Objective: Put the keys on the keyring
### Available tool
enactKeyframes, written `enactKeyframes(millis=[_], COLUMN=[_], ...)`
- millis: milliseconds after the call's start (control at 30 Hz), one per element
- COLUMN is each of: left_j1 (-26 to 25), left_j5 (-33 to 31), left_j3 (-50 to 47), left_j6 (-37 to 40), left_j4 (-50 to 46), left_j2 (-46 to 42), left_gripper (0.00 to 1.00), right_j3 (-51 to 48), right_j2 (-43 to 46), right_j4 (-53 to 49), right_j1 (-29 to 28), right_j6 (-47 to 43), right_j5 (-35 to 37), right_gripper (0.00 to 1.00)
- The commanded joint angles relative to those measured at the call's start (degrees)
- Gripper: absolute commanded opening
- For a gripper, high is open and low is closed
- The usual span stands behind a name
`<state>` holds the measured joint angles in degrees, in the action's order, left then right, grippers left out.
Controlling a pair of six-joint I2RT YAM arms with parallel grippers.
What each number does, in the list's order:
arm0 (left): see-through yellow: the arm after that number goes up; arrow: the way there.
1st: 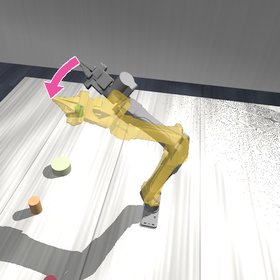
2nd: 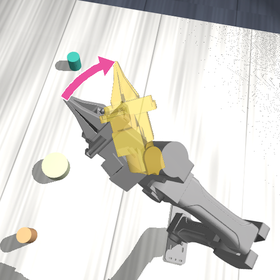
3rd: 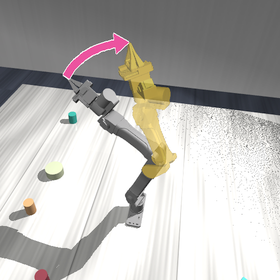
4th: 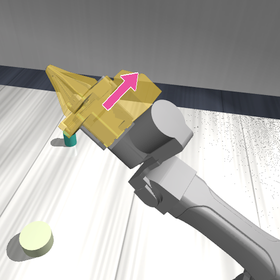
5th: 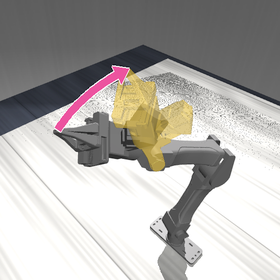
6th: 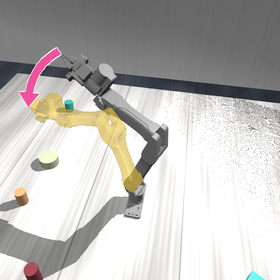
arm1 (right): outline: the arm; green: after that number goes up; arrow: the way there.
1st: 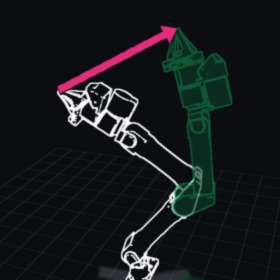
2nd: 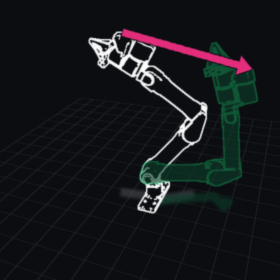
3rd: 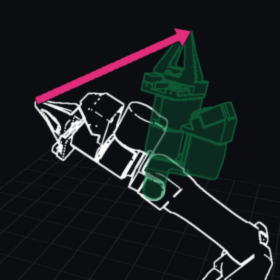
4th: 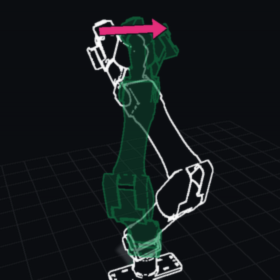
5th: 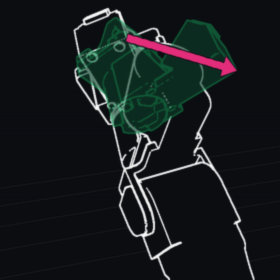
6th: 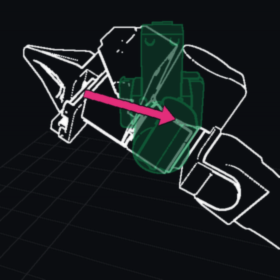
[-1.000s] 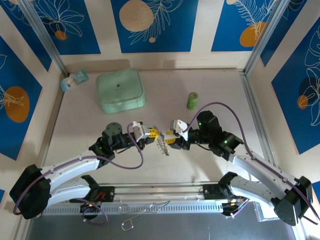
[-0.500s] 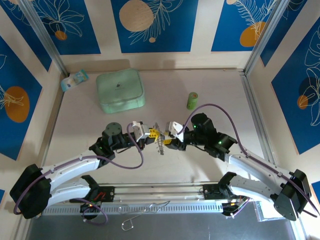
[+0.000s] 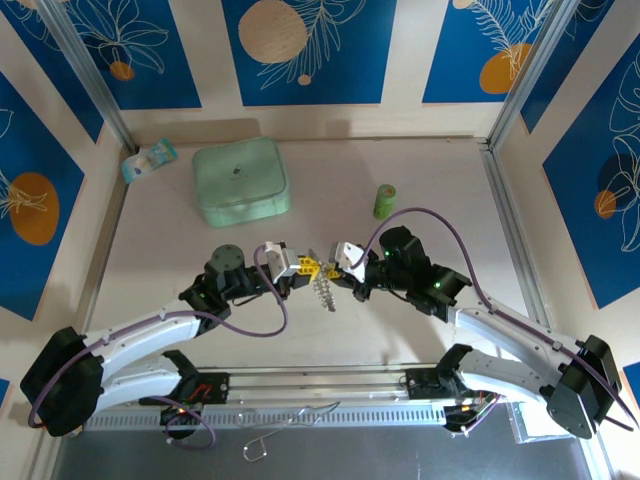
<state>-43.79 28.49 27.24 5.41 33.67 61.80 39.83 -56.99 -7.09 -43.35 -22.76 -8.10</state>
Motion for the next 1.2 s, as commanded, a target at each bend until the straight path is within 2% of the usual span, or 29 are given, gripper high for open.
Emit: enactKeyframes(millis=[0,133,233,300,400,467,667,833,1167], left_j1=[-0.31,-0.32,-0.32,-0.38,-0.28,-0.32,-0.29,-0.33,-0.69], left_j5=[1.96,2.18,2.19,2.24,1.93,1.93,2.92,4.92,8.67], left_j3=[0.26,0.07,-0.28,-0.34,-0.53,-0.66,-0.64,-0.68,-1.00], left_j6=[-1.78,-1.49,-0.82,-0.15,1.10,1.72,2.28,2.76,2.24], left_j4=[7.30,7.97,8.35,7.80,6.62,6.15,7.16,7.74,9.04], left_j2=[-0.58,-0.89,-0.98,-0.85,-0.64,-0.38,0.86,1.04,1.26], left_gripper=[0.00,0.00,0.00,0.00,0.00,0.00,0.00,0.00,0.00], right_j3=[0.92,1.55,2.51,2.80,2.44,2.27,2.24,2.92,4.27], right_j2=[-1.53,-3.21,-3.24,-2.35,0.74,3.02,7.35,6.35,0.76], right_j4=[-3.90,-5.16,-6.53,-6.98,-7.25,-8.42,-8.87,-2.07,1.45], right_j1=[0.34,-0.32,-0.33,-0.07,1.99,3.85,7.61,7.94,6.88], right_j6=[-1.09,-1.07,-1.36,-1.43,-0.81,-0.64,2.29,6.00,6.99], right_j5=[-0.73,-3.49,-5.03,-4.91,-5.88,-8.60,-18.23,-17.80,-18.40], right_gripper=[0.01,0.00,0.04,0.13,0.33,0.37,0.38,0.36,0.29])
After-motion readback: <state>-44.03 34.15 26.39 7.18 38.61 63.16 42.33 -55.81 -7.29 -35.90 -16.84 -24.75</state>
